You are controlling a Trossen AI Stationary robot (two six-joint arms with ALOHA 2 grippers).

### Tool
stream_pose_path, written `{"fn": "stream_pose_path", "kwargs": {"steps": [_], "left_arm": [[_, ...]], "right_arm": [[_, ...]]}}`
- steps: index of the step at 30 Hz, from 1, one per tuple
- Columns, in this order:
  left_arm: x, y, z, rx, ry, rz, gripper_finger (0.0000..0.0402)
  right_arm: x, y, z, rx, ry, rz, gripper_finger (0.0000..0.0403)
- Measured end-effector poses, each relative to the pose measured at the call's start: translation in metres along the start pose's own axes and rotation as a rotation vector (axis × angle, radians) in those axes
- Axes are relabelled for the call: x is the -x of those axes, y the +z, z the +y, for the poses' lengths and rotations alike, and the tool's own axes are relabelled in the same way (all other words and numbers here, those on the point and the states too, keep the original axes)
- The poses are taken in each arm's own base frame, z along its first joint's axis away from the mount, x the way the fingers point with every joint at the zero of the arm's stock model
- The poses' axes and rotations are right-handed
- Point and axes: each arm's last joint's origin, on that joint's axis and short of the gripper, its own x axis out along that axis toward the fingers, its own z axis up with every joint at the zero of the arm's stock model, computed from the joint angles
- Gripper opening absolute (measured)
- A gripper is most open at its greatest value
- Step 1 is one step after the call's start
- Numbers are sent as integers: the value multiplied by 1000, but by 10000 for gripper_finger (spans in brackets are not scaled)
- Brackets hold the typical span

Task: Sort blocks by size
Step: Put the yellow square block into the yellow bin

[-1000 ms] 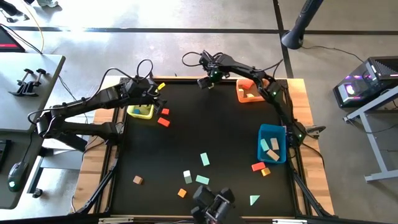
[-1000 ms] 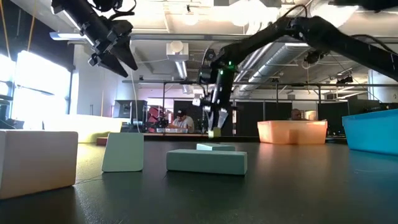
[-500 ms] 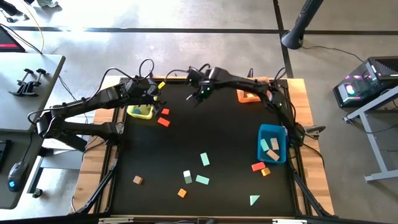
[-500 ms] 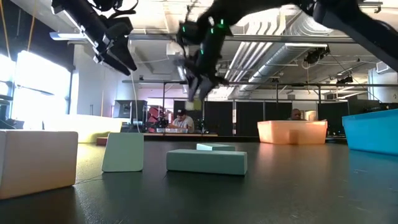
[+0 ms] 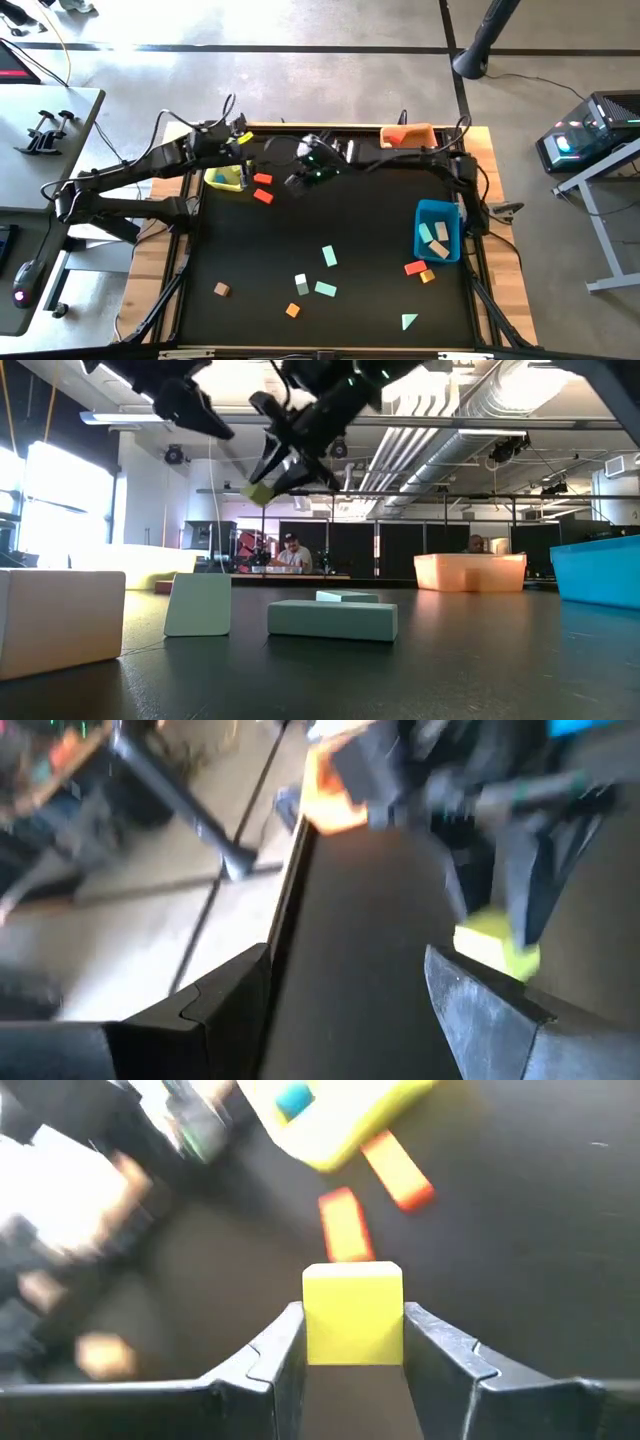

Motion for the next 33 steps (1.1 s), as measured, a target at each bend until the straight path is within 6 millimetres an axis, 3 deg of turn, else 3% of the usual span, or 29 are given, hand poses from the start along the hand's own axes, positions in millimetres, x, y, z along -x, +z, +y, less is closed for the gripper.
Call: {"fn": "stream_pose_path", "kwargs": {"steps": [7,10,16,21,33], "left_arm": [[5,9,-2,-81,-139,-178,255],[-1,10,-3,-104,-185,-205,261],[-18,9,-4,-101,-164,-161,264],[-26,9,-4,-1,-113,-115,264],[-25,11,-3,125,-38,-103,264]], "right_arm": [[2,-5,-13,-294,439,-486,133],[2,-11,-17,-370,531,-586,133],[3,-12,-16,-395,601,-567,133],[8,-10,-8,-352,708,-503,134],[12,-5,-11,-305,761,-501,134]]}}
